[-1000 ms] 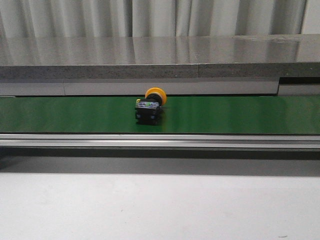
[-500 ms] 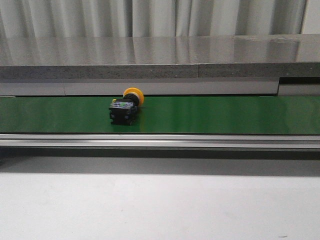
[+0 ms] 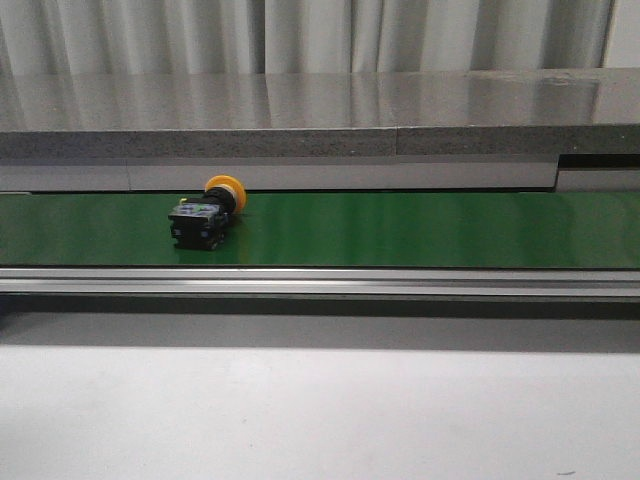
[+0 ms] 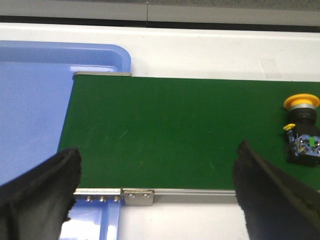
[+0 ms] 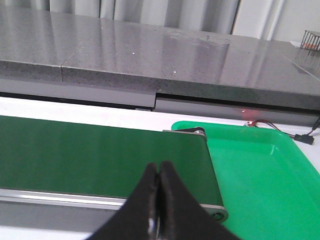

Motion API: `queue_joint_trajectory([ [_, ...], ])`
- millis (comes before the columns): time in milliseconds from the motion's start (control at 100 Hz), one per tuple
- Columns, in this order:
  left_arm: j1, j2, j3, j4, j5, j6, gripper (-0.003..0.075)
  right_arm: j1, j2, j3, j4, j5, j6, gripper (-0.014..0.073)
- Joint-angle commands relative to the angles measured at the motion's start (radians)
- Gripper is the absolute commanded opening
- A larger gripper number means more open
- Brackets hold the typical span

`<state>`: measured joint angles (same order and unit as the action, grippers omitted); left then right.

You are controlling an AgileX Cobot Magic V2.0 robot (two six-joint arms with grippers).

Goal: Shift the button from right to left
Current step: 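Lower the left gripper onto the push-button and grasp it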

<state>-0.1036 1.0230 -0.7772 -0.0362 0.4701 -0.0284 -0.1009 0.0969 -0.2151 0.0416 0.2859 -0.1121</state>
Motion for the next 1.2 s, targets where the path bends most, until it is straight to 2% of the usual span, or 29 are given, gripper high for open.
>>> queue_joint_trajectory([
  [0,-0.029,0.055,-0.102,-0.015,-0.029,0.001,0.0619,0.001,0.01,-0.027,-0.005,-0.088,0.0,-0.0067],
  [170,-0.097,0.215,-0.258,-0.015,0.148,0.001,0.0619,0.001,0.01,-0.027,-0.005,-0.088,0.0,-0.0067],
  [520,-0.18,0.489,-0.509,-0.017,0.355,-0.037,0.0619,0.001,0.01,-0.027,-0.005,-0.088,0.0,-0.0067],
  [890,-0.199,0.677,-0.654,-0.008,0.488,-0.065,0.0619,0.001,0.01,-0.027,-0.005,-0.088,0.0,-0.0067],
  [1190,-0.199,0.755,-0.664,0.013,0.487,-0.063,0.0618,0.001,0.01,-0.027,-0.005,-0.088,0.0,-0.0067],
])
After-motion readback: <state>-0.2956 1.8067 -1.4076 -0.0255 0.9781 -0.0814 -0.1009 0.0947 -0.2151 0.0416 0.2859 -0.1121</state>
